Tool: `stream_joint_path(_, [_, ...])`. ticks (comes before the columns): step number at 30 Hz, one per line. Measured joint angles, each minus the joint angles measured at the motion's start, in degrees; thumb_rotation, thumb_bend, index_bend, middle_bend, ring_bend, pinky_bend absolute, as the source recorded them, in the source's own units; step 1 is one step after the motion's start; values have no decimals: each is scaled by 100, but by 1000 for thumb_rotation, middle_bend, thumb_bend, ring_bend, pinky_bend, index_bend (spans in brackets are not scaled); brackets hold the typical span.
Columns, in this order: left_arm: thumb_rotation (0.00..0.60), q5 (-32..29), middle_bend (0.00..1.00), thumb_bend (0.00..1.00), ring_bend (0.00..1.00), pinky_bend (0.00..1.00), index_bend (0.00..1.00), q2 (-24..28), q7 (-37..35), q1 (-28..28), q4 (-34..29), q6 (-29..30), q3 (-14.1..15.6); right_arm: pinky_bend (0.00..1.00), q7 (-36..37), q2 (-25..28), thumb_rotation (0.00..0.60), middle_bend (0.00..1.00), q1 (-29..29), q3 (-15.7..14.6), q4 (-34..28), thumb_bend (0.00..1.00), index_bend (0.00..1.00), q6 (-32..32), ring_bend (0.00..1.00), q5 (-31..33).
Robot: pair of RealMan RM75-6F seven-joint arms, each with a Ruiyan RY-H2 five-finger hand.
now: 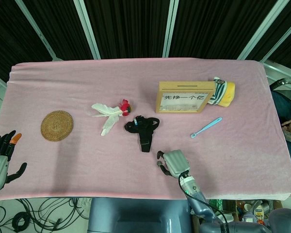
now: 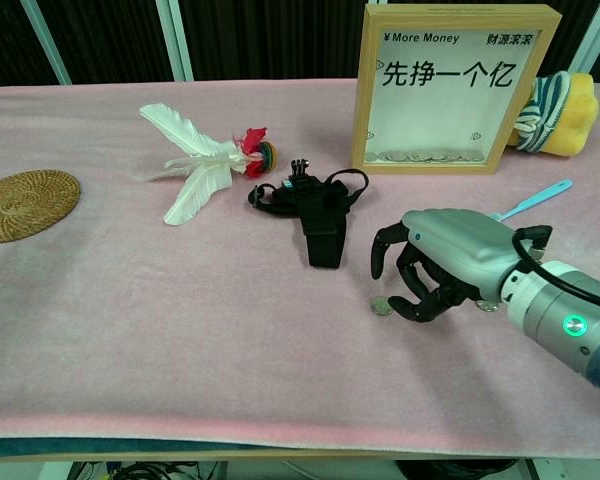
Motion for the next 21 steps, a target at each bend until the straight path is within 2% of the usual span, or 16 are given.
stream_joint_path(21, [600, -6, 0, 326, 0, 6, 51, 6, 19, 10, -16, 17, 0, 924, -43, -35, 600, 757, -13, -40, 77, 297, 441, -47, 845, -15])
